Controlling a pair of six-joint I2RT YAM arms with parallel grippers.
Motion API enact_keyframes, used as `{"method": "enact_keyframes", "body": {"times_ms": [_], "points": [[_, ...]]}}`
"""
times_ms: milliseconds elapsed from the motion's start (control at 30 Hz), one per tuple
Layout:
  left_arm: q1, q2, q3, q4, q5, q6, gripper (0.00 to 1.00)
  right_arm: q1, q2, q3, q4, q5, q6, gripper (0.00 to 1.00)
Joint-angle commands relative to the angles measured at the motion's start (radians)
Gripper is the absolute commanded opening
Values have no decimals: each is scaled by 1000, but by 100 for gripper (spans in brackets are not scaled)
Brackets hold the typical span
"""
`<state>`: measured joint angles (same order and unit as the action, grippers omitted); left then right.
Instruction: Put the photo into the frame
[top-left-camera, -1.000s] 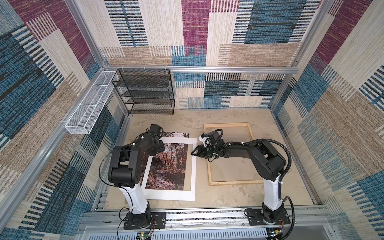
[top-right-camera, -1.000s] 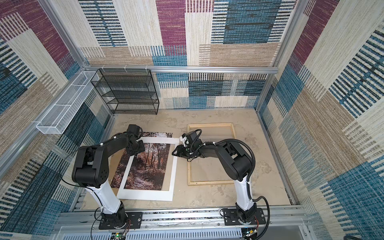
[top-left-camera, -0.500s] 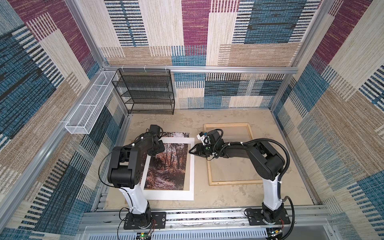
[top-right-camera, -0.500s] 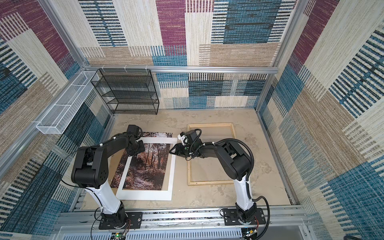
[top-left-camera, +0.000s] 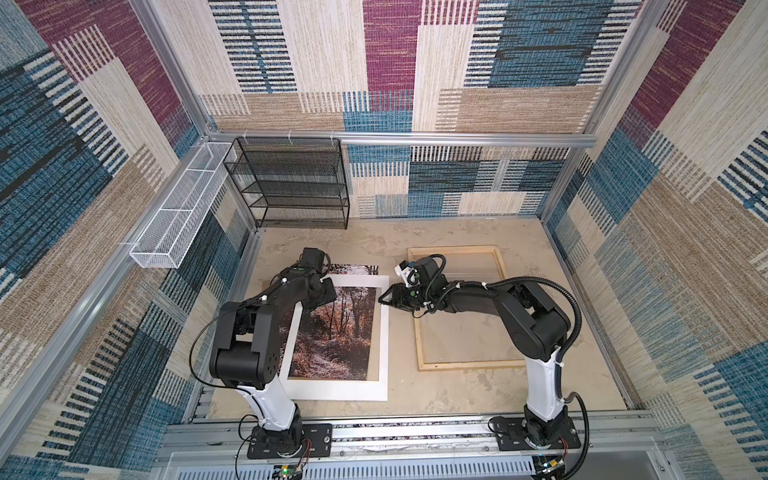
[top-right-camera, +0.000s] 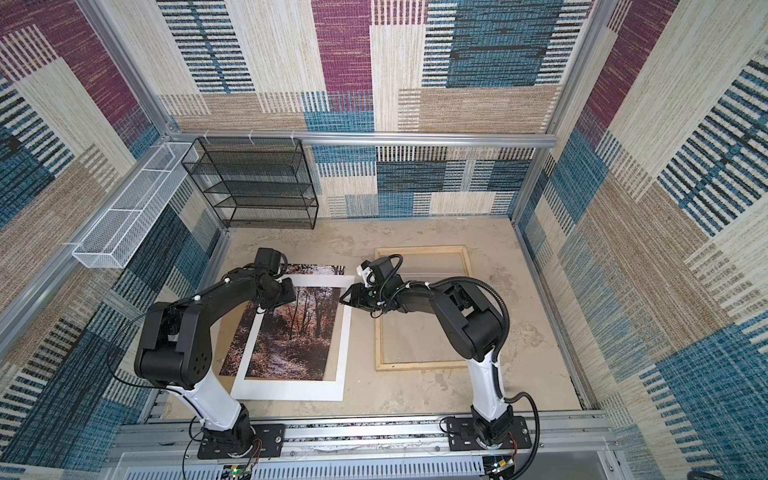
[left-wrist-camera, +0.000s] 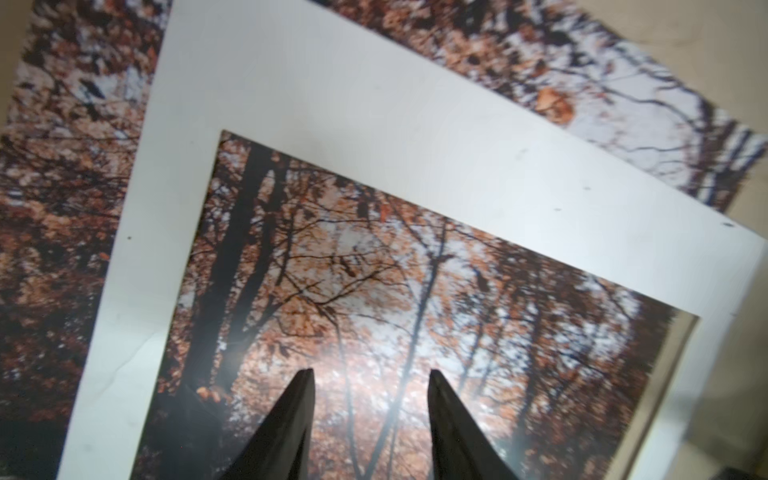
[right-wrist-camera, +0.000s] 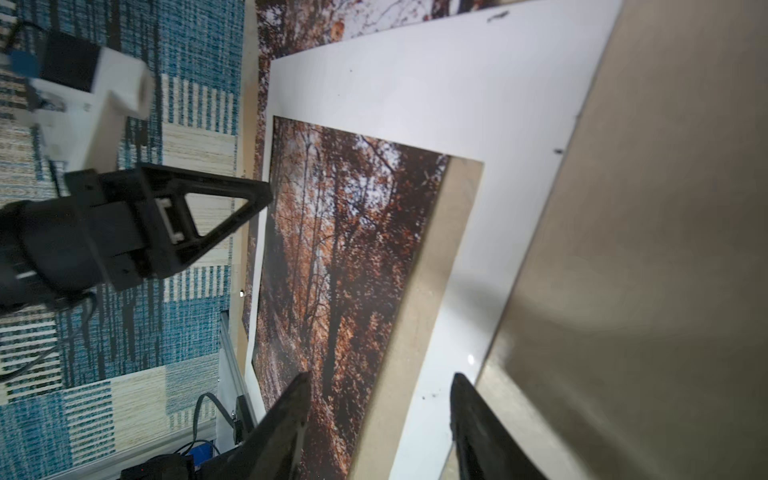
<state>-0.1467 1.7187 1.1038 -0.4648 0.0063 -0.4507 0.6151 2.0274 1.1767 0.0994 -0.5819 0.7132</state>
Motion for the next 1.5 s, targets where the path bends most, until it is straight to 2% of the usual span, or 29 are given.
{"method": "enact_keyframes", "body": {"times_ms": [0, 167, 300, 600, 933, 1467], "points": [[-13, -8, 15, -14, -16, -8, 48, 0, 11, -8, -18, 29, -5, 56], [2, 15, 43, -88, -183, -18, 49, 0, 4, -22, -26, 51, -10, 55], [32, 55, 69, -101, -220, -13, 49, 0, -2, -32, -40, 59, -20, 55], [97, 122, 97, -78, -161, -15, 49, 1, -15, -68, -60, 58, -26, 55], [113, 176, 97, -75, -95, -36, 49, 2, 30, -26, -19, 6, 3, 55], [111, 171, 65, -62, -22, -26, 48, 1, 51, -44, 274, -149, 105, 56]]}}
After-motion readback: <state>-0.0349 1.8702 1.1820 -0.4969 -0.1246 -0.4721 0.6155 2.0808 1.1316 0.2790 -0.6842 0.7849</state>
